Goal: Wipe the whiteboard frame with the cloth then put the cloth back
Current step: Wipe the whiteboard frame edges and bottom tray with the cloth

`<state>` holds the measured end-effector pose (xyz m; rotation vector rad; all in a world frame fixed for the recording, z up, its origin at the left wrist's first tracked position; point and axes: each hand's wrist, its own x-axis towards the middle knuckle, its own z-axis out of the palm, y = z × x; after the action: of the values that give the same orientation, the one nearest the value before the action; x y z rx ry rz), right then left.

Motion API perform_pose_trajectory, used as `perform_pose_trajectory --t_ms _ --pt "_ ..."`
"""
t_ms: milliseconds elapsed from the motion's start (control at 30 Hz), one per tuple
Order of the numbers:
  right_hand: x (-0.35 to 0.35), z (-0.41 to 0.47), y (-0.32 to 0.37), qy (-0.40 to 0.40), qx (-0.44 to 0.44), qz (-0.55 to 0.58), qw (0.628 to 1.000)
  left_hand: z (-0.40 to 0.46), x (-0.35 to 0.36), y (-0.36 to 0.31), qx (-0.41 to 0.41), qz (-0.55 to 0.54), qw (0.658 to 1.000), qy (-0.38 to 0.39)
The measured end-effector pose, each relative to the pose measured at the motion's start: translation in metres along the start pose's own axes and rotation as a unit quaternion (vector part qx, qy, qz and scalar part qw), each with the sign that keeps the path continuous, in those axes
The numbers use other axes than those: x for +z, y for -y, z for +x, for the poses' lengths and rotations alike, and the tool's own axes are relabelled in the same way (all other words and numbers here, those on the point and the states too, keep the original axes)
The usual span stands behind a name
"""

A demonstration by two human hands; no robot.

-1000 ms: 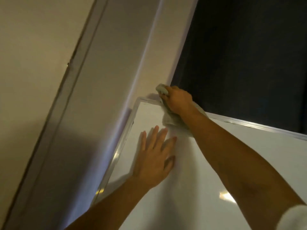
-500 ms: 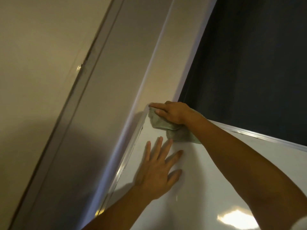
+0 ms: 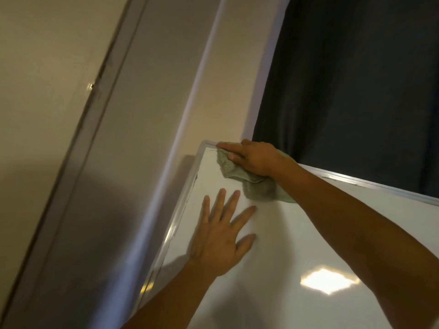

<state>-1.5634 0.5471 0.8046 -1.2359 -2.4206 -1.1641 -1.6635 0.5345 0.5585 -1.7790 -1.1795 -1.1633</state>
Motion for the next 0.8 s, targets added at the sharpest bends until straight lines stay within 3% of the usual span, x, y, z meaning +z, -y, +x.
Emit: perform_pose_trajectory --t_ms 800 --pt "0.010 -0.133 -0.117 -0.087 0.053 -0.025 0.995 -0.005 -0.004 -0.006 0.022 0.034 0.999 -0.025"
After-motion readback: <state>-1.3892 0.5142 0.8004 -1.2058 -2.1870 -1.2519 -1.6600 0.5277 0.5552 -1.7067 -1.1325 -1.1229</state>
